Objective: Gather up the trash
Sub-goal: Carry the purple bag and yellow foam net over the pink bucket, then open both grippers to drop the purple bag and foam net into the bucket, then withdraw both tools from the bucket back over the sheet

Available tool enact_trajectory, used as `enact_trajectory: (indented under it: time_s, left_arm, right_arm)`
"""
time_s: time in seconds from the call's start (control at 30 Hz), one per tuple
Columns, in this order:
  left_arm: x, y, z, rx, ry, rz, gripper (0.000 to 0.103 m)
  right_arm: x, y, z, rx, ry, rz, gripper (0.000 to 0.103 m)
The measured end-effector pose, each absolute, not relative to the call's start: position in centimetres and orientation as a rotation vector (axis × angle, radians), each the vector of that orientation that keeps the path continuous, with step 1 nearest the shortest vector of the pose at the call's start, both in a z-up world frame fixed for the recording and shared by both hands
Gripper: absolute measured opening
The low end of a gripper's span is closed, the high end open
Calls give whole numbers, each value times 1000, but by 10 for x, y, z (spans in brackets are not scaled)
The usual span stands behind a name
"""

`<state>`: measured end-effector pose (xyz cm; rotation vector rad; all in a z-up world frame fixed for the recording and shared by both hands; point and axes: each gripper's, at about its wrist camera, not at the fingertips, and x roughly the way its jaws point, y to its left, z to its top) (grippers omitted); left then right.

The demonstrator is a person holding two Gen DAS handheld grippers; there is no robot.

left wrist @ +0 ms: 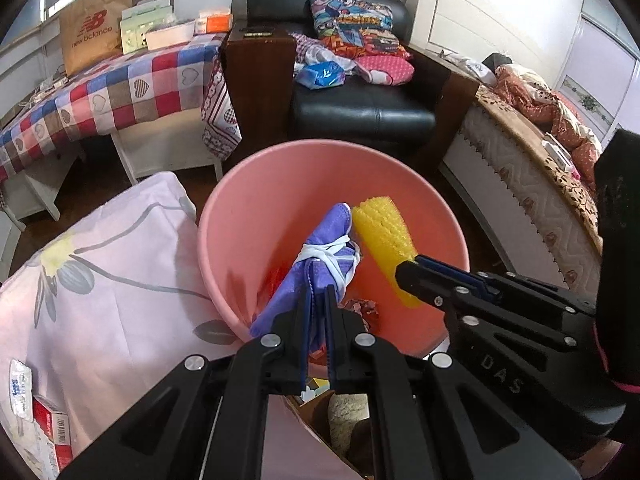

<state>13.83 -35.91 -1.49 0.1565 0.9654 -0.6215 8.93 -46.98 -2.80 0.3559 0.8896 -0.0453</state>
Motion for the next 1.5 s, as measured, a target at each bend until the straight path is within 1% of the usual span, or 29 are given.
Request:
enact_trajectory:
  time_s: [0.27, 0.37, 0.43, 0.5, 0.57, 0.63, 0.7, 1.27, 1.43, 1.5]
  left_arm:
    - [142, -364, -28, 161, 1011, -614, 6]
    - [142, -364, -29, 161, 1014, -618, 7]
    - [142, -362, -29, 147, 1018, -619, 8]
    - [142, -362, -28, 142, 1019, -626, 8]
    - [139, -361, -25, 149, 1009, -628, 12]
    - [137, -360, -22, 154, 991, -626, 19]
    - [135, -358, -18, 149, 976, -625, 23]
    - [116, -332, -2, 120, 944, -588, 25]
    - [109, -319, 6, 102, 922, -582, 29]
    - [106, -313, 8, 93, 914, -576, 29]
  right_arm:
    - [92, -471, -36, 348, 922, -66, 9]
    - [92, -473, -40, 351, 937, -78, 11]
    - [92, -474, -42, 361, 946, -82, 19]
    - [91, -475, -43, 369, 944, -82, 22]
    - [90, -475, -43, 369, 942, -81, 24]
    - [89, -475, -43, 361, 940, -83, 29]
    - [89, -474, -42, 358, 938, -84, 32]
    - [73, -456, -26, 336, 902, -59, 32]
    - [68, -448, -17, 313, 884, -56, 32]
    - [67, -445, -14, 307, 880, -57, 32]
